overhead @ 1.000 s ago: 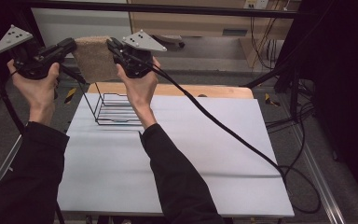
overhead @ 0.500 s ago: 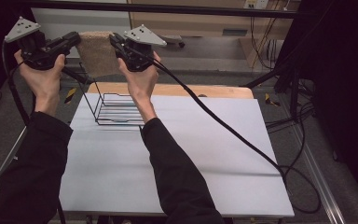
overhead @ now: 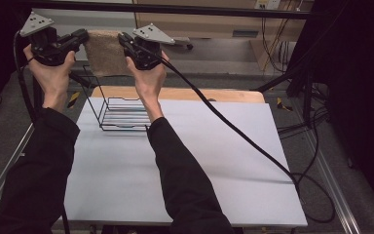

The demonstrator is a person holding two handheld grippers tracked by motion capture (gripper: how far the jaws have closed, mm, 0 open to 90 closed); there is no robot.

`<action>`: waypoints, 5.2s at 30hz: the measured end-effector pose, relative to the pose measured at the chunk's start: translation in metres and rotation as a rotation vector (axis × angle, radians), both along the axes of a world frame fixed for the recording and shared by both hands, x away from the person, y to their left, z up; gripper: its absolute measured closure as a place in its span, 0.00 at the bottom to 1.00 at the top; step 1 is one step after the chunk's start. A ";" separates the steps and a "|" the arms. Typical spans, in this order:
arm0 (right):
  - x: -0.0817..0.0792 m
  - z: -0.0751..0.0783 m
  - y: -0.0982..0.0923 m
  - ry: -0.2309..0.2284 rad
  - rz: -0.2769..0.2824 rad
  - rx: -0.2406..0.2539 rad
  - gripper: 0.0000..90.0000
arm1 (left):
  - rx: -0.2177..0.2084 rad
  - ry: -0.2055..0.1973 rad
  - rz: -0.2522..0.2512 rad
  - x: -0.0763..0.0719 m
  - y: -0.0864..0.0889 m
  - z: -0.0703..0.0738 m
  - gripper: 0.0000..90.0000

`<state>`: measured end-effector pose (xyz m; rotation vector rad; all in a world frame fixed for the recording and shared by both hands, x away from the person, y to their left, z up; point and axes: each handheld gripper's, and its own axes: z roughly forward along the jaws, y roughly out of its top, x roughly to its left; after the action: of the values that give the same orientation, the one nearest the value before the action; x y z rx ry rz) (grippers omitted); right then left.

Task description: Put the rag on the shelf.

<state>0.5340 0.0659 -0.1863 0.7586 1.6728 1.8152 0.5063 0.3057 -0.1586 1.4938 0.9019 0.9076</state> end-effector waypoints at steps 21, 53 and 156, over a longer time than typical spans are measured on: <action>0.004 -0.016 0.006 0.058 -0.016 -0.081 0.93 | 0.012 0.038 -0.012 0.012 0.005 -0.025 0.95; -0.009 -0.045 0.000 0.063 0.007 -0.108 0.92 | 0.028 0.056 -0.091 -0.014 0.008 -0.056 0.95; -0.044 -0.057 -0.027 0.202 0.181 -0.329 0.70 | 0.082 0.303 -0.100 -0.050 0.003 -0.098 0.53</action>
<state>0.4898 0.0385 -0.2437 0.6805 2.1660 1.5580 0.4565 0.3087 -0.2564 1.7630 1.0067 0.6620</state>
